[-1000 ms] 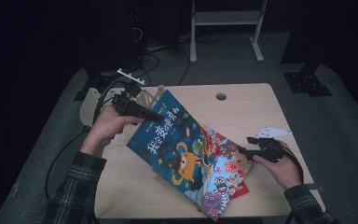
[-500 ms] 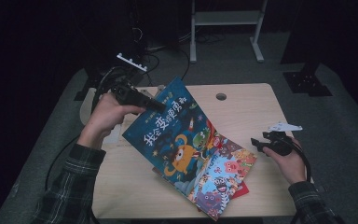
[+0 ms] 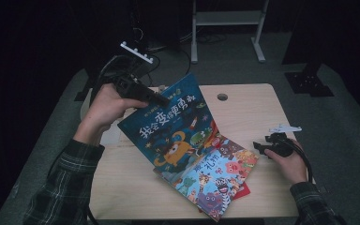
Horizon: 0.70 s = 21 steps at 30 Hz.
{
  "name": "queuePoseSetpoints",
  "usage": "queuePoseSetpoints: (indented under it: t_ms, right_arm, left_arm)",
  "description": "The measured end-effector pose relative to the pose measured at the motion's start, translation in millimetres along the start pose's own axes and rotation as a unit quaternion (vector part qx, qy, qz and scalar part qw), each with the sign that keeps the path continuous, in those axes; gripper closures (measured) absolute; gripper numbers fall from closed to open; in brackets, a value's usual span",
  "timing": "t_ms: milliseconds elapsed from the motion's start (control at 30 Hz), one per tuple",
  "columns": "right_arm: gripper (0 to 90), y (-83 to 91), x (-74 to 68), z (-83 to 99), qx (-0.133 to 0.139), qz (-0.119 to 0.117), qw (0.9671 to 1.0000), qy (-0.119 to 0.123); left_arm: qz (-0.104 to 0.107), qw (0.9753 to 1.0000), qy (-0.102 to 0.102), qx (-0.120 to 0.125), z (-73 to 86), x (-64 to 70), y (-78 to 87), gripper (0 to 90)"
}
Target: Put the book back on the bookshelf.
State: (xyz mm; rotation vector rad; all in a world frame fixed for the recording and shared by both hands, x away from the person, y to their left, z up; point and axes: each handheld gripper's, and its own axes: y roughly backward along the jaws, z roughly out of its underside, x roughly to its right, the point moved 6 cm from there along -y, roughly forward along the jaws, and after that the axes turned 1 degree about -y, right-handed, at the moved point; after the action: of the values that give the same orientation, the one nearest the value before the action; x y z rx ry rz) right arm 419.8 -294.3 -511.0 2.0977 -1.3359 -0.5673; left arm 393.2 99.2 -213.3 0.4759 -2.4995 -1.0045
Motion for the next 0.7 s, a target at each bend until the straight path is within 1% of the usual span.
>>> queuePoseSetpoints:
  t_ms: [33, 100, 167, 200, 233, 333, 367, 433, 500, 567, 700]
  right_arm:
    - [35.7, -0.7, -0.3, 0.8, -0.002, 0.001, 1.0000, 0.000]
    - [35.2, -2.2, -0.3, 2.2, -0.006, 0.000, 1.0000, 0.003]
    - [34.8, -4.1, -0.4, 3.6, -0.010, 0.002, 0.9999, 0.005]
    - [33.2, -5.3, -0.4, 4.6, -0.014, 0.002, 0.9999, 0.004]
    - [31.3, -7.2, -0.2, 6.5, -0.024, -0.001, 0.9997, -0.001]
    - [30.5, -9.6, 1.0, 6.4, -0.018, 0.006, 0.9998, 0.002]
    - [28.0, -11.3, 1.4, 6.3, -0.011, 0.008, 0.9999, 0.003]
    - [26.5, -11.9, 1.2, 6.6, -0.007, 0.008, 0.9999, 0.001]
    - [23.7, -14.0, 0.6, 7.2, 0.006, 0.009, 0.9999, 0.001]
    - [23.1, -14.2, 0.4, 7.1, 0.005, 0.010, 0.9999, -0.001]
    - [22.5, -14.4, 0.3, 7.0, 0.005, 0.010, 0.9999, -0.001]
  left_arm:
    - [-0.006, 1.0000, -0.005, -0.002, -0.5, 0.5, 1.0, 82.8]
    - [-0.018, 0.9998, -0.006, -0.007, -1.1, 0.7, 3.0, 82.9]
    - [-0.025, 0.9996, -0.009, -0.009, -1.5, 0.6, 5.0, 82.9]
    - [-0.028, 0.9995, -0.008, -0.011, -1.2, 0.7, 6.0, 82.9]
    - [-0.030, 0.9994, -0.010, -0.013, -0.9, -0.1, 7.1, 82.9]
    - [-0.039, 0.9991, -0.008, -0.018, 0.7, -2.0, 9.1, 82.9]
    - [-0.043, 0.9989, -0.006, -0.018, 1.6, -3.3, 10.8, 82.9]
    - [-0.048, 0.9987, -0.005, -0.014, 2.5, -5.4, 13.6, 82.9]
    - [-0.053, 0.9985, -0.002, -0.011, 3.8, -8.0, 18.1, 82.9]
    - [-0.057, 0.9983, 0.006, -0.004, 5.8, -10.8, 24.2, 82.9]
    - [-0.065, 0.9978, 0.015, 0.001, 10.8, -16.0, 36.1, 82.9]
